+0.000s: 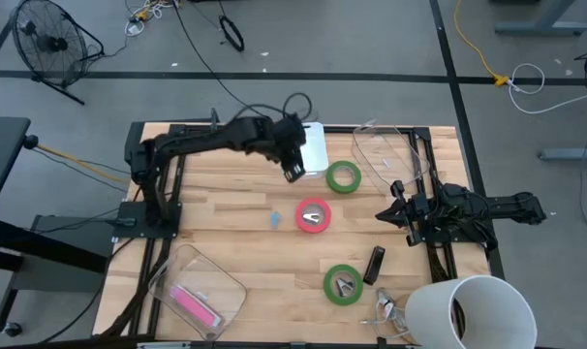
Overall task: Pick and place Stapler, Stapler remover, tape
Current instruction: Put the green staple remover into the white bin
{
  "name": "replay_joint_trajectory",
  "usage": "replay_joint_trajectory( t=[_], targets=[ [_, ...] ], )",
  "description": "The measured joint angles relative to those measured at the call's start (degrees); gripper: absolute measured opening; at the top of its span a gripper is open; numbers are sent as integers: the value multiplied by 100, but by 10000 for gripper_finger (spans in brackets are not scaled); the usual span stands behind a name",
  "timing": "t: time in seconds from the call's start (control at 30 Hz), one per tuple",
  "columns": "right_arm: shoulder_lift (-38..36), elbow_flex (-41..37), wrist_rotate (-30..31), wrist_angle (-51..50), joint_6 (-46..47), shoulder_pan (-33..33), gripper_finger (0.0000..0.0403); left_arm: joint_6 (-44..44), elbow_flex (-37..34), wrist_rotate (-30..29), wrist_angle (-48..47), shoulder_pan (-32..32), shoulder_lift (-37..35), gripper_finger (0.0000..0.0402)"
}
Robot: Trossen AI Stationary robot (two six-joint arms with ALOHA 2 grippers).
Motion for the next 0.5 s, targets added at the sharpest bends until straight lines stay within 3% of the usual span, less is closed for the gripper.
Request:
replay_joint_trajectory(
  t=[0.5],
  targets=[
    [0, 0, 0, 0, 0, 0, 20, -4, 19, 5, 799, 685, 34, 109]
  ],
)
